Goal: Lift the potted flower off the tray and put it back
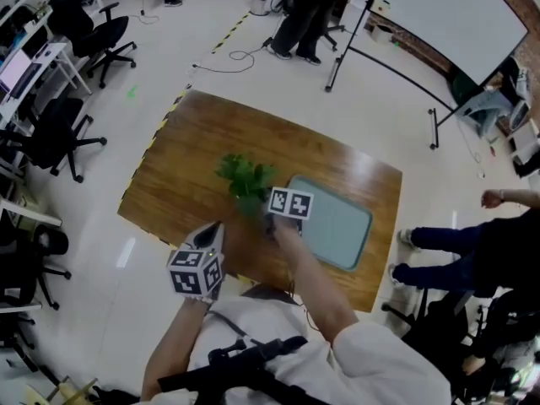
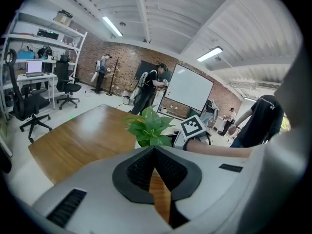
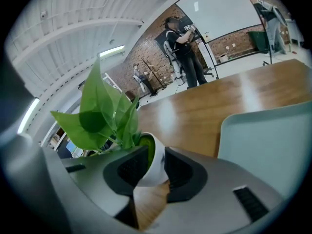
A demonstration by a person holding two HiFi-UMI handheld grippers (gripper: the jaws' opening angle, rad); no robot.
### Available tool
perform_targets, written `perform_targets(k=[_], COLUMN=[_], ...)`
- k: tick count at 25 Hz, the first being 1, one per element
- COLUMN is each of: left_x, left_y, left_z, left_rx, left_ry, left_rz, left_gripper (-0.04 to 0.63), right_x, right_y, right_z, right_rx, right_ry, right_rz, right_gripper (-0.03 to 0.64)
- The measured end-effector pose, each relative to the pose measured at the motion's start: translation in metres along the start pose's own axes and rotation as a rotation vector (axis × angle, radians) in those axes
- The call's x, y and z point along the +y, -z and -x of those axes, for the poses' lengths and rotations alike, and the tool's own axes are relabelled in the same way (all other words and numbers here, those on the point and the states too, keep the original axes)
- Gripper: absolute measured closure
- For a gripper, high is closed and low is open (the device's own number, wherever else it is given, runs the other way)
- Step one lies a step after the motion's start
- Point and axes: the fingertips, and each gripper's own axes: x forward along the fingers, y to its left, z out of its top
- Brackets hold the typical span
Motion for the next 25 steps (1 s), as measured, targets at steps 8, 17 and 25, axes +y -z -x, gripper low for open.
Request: perform_targets(k=[8, 17, 25], left_x=[0.013, 0.007, -0.028], left_y=[0.004, 0.003, 0.003], left_z=[0.005, 0.008, -0.010], left_rx=[0.000, 0.009, 0.043], left_ry=[-0.013, 0.061, 0.181], left_rz=[0.007, -0.033, -0.089], left_gripper=[0.595, 0.595, 0.595], right_x=[0.001, -0.001, -0.048], right_y=[-0.001, -0.009, -0.027], right_z=[0.000, 0.031, 0.098], right_rx=[-0.021, -0.122, -0.254], right_ry=[0.058, 0.078, 0.170], right_rz=[0.011, -0.063, -0.138], right_gripper=[0.546, 0.558, 0.558])
